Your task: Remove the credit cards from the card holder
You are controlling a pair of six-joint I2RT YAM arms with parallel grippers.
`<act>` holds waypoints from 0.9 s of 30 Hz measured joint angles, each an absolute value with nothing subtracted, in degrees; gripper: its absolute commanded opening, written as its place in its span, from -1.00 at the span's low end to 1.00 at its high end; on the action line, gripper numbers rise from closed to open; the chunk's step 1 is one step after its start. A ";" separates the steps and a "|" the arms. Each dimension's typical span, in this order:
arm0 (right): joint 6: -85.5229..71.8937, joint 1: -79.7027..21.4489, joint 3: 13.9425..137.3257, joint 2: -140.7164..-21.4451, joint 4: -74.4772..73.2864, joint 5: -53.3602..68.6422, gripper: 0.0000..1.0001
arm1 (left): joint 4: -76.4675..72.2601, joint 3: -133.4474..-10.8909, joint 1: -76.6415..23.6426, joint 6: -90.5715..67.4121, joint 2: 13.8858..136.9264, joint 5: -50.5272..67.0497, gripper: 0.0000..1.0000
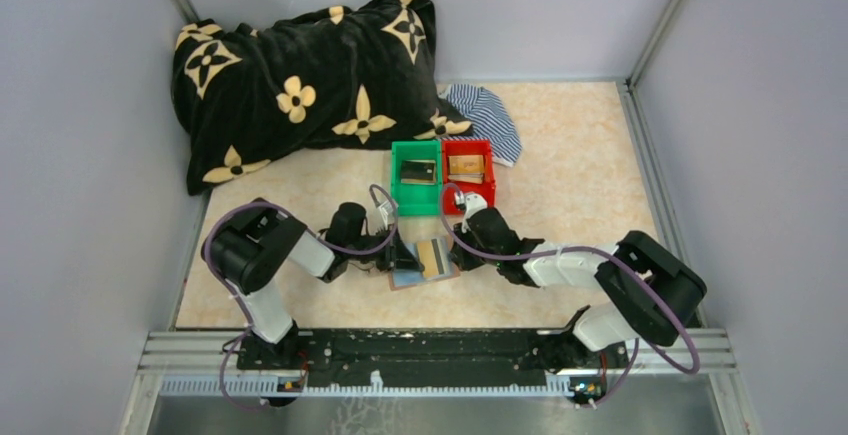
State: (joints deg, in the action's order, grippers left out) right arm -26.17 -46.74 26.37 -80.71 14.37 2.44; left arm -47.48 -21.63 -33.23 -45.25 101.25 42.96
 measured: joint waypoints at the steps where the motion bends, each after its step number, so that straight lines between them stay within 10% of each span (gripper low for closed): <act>1: -26.20 -46.74 26.35 -80.71 14.35 2.42 -1.00 | -47.72 -21.63 -33.23 -45.45 101.47 43.11 -1.00; 27: -25.15 -48.71 30.17 -79.20 7.57 4.29 -1.00 | -50.09 -20.91 -32.99 -46.44 102.21 44.18 -1.00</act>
State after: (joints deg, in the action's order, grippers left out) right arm -25.15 -48.71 30.17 -79.20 7.57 4.29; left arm -50.09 -20.91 -32.99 -46.44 102.21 44.18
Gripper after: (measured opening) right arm 0.005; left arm 0.005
